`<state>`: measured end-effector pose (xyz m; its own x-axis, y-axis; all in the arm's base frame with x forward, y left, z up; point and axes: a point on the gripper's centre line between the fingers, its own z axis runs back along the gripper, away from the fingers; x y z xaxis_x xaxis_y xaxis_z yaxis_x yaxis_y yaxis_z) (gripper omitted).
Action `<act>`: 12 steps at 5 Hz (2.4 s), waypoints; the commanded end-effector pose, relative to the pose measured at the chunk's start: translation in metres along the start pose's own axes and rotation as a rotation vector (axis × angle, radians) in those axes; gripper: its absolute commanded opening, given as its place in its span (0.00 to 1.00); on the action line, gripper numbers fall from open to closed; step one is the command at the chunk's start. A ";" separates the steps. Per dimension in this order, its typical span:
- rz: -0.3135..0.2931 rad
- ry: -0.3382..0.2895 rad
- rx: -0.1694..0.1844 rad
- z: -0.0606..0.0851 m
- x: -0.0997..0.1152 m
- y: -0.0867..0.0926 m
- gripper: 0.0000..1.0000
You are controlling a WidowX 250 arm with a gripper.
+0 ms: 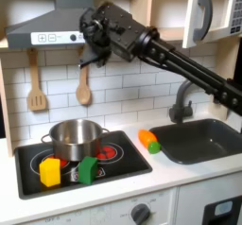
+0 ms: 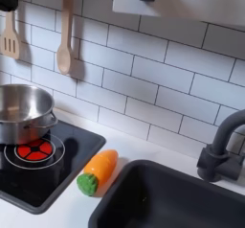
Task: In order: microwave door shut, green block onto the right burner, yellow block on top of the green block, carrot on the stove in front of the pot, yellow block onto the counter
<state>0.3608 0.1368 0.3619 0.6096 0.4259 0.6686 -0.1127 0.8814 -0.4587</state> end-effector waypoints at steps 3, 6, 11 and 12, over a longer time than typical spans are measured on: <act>0.013 -0.045 -0.043 0.009 0.015 -0.011 0.00; -0.010 -0.104 -0.024 0.005 0.024 -0.007 0.00; 0.025 -0.119 -0.035 0.000 0.038 -0.005 0.00; 0.036 -0.124 -0.044 0.001 0.040 -0.007 0.00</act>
<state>0.3858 0.1497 0.3917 0.5030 0.4851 0.7153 -0.1013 0.8550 -0.5086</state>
